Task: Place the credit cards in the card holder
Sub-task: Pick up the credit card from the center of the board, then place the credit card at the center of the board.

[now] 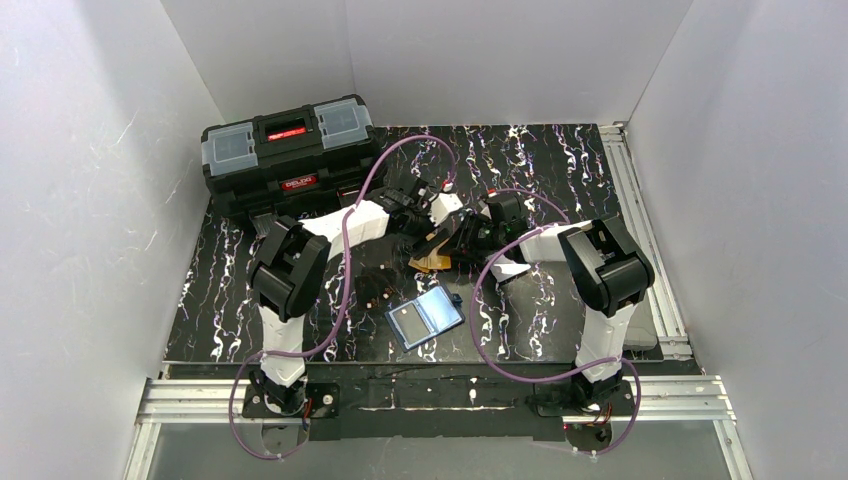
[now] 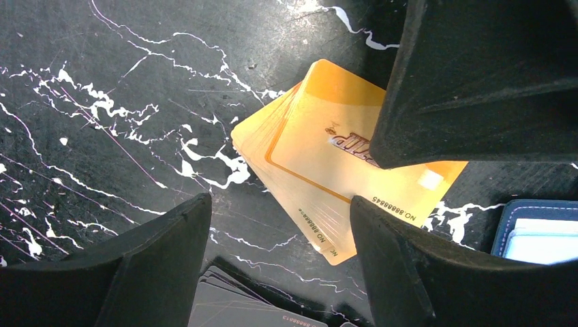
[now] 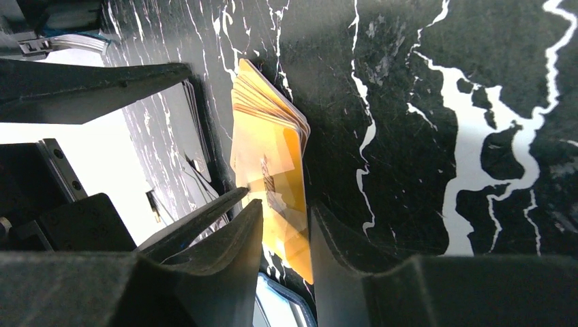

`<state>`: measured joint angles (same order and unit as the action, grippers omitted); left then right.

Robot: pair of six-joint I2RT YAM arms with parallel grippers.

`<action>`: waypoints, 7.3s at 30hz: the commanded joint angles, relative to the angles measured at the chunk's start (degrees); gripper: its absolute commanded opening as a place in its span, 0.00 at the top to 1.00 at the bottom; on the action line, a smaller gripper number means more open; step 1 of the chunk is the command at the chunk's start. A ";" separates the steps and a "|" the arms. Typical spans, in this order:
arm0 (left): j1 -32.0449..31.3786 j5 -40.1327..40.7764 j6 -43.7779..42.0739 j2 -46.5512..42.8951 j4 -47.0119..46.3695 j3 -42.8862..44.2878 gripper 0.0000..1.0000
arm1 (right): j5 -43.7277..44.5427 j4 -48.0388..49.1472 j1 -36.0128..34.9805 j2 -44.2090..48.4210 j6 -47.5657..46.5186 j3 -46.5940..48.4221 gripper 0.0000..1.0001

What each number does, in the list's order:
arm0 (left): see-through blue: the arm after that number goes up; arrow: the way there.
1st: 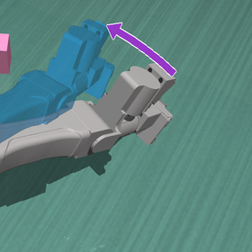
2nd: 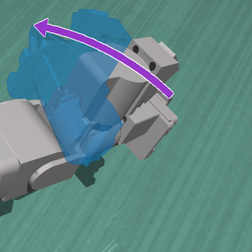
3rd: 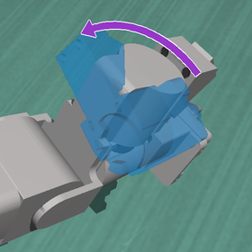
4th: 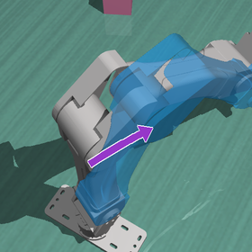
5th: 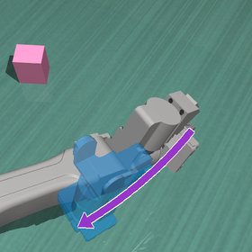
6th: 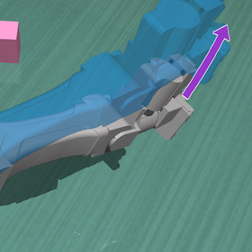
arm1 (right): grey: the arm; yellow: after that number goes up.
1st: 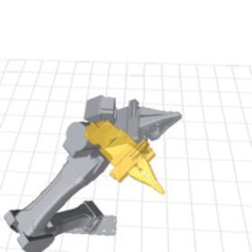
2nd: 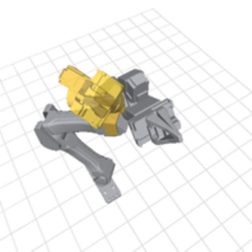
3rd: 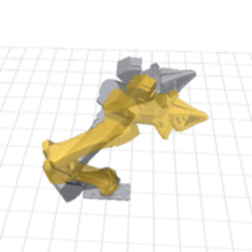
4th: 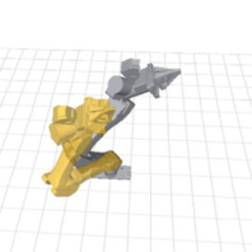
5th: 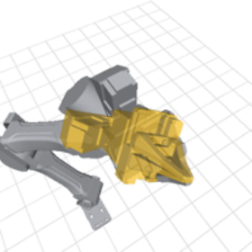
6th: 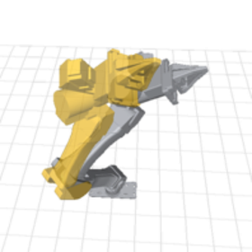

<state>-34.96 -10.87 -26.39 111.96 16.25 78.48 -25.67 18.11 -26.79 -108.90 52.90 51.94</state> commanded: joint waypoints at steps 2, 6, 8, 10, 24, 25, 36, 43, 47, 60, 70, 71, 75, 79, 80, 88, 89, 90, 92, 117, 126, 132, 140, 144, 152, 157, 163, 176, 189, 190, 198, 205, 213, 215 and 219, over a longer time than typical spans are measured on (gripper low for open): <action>-1.15 0.06 0.72 -0.58 0.32 1.43 0.27 | 4.88 -8.42 -0.19 -2.12 -2.25 -3.32 0.61; -1.16 0.60 -0.12 -0.42 0.07 0.36 0.27 | 5.89 -9.53 -0.12 -0.92 -3.06 -3.80 0.64; -1.16 1.17 -0.85 -0.35 -0.27 -0.30 0.27 | 6.38 -10.00 -0.11 -0.49 -3.38 -4.16 0.67; -1.16 1.59 -1.50 -0.42 -0.30 -0.76 0.27 | 6.83 -10.42 -0.11 -0.13 -3.67 -4.32 0.72; -1.16 2.51 -3.20 -0.32 -0.14 -1.77 0.27 | 11.66 -16.55 -0.11 4.02 -7.06 -3.50 0.94; -1.16 2.60 -3.33 -0.29 -0.16 -1.76 0.27 | 11.99 -16.90 -0.03 4.42 -7.29 -3.46 0.93; -0.64 2.79 -3.49 -0.41 0.18 -1.85 0.27 | 10.06 -17.54 0.33 6.58 -9.07 -2.30 0.91; 2.78 -1.88 -0.49 -3.57 4.79 2.24 0.24 | 3.89 -15.75 0.39 9.73 -12.19 -0.38 0.99; 6.47 -10.28 -0.02 -7.87 10.97 4.55 0.10 | -0.93 -14.64 0.51 11.06 -14.90 1.29 0.99; 13.07 -39.61 -7.76 -16.03 12.98 3.93 0.02 | -4.81 -13.91 -1.32 22.92 -30.47 3.79 0.99; 13.29 -52.00 -12.78 -10.93 21.47 12.51 0.02 | -8.14 -16.25 -4.42 29.64 -37.05 6.25 0.99; 13.30 -52.81 -13.45 -10.78 22.58 13.10 0.02 | -8.04 -16.67 -4.80 29.56 -37.41 6.69 0.99; 13.28 -55.79 -17.17 -10.15 27.71 15.30 0.12 | -7.47 -18.81 -5.87 28.78 -38.89 8.83 0.99; 13.26 -57.52 -22.43 -8.47 36.64 18.32 0.33 | -6.25 -19.57 -5.99 29.04 -38.93 9.42 0.99; 13.25 -57.77 -24.49 -7.90 38.94 19.15 0.38 | -6.17 -19.42 -6.06 29.20 -38.93 9.54 0.99; 13.27 -57.99 -29.75 -5.73 45.15 22.54 0.94 | -5.71 -20.08 -6.55 29.36 -39.26 11.28 0.99; 13.25 -57.88 -29.95 -5.98 45.13 22.38 0.93 | -5.66 -20.23 -6.72 29.36 -39.30 11.55 0.99; 13.25 -57.67 -30.24 -6.39 45.16 22.15 0.93 | -5.47 -20.42 -6.89 29.41 -39.44 11.78 0.99; 13.17 -57.20 -30.43 -7.25 44.64 21.32 0.93 | -5.12 -20.73 -7.13 29.45 -39.46 12.17 0.99; 11.91 -59.41 -32.50 -9.09 46.77 21.14 0.80 | 0.21 -22.51 -9.18 30.75 -41.66 12.68 0.99; 11.91 -59.17 -33.64 -9.23 48.35 21.81 1.00 | 1.12 -22.39 -9.25 31.07 -41.33 12.39 0.97; 11.93 -60.25 -34.34 -8.62 52.71 24.96 1.00 | 0.84 -21.87 -9.25 32.73 -41.09 11.44 0.71; 12.72 -63.21 -29.40 -6.17 56.71 31.99 1.00 | 0.85 -20.08 -9.25 34.79 -39.99 8.66 0.64; 12.72 -64.25 -26.89 -6.77 55.55 31.89 1.00 | 0.45 -19.44 -9.25 35.05 -39.58 8.41 0.65; 12.68 -64.64 -22.56 -8.47 53.37 31.48 1.00 | 2.36 -19.42 -9.25 36.66 -39.14 7.67 0.98; 12.72 -63.31 -26.19 -8.18 57.16 31.79 1.00 | 4.71 -21.53 -8.54 38.67 -40.35 7.75 0.91; 12.64 -62.55 -32.87 -6.63 64.55 33.76 1.00 | 3.53 -23.58 -8.02 37.40 -41.92 11.07 0.83; 12.62 -61.51 -40.74 -5.81 72.95 34.75 1.00 | 3.29 -25.84 -7.85 34.53 -43.66 17.62 0.83; 12.28 -61.46 -45.01 -3.26 80.07 39.02 1.00 | -8.12 -27.92 -7.93 31.41 -44.60 22.70 0.68; 12.24 -61.46 -45.02 -3.30 80.08 38.99 1.00 | -8.27 -27.95 -7.93 31.06 -44.70 23.06 0.68; 11.69 -61.45 -44.43 -3.51 80.09 39.32 1.00 | -8.77 -27.94 -8.34 29.41 -44.20 23.95 0.74; 11.45 -61.47 -43.26 -4.42 80.03 40.83 0.93 | -5.24 -31.33 -9.50 30.12 -44.13 22.15 0.99; 11.51 -61.53 -41.16 -8.09 79.87 40.25 0.57 | -3.34 -29.49 -9.60 37.39 -42.38 17.16 0.99; 11.55 -61.55 -41.16 -10.22 79.72 38.84 0.49 | -3.33 -29.29 -9.60 38.93 -41.96 16.28 0.99; 11.67 -61.10 -40.11 -14.78 75.66 33.70 0.48 | -5.32 -26.85 -9.60 42.32 -40.62 13.95 0.99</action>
<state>-23.38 -69.56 -67.53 104.81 85.58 115.77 -30.30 -12.91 -36.60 -70.48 10.87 67.33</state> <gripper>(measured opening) 0.516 0.039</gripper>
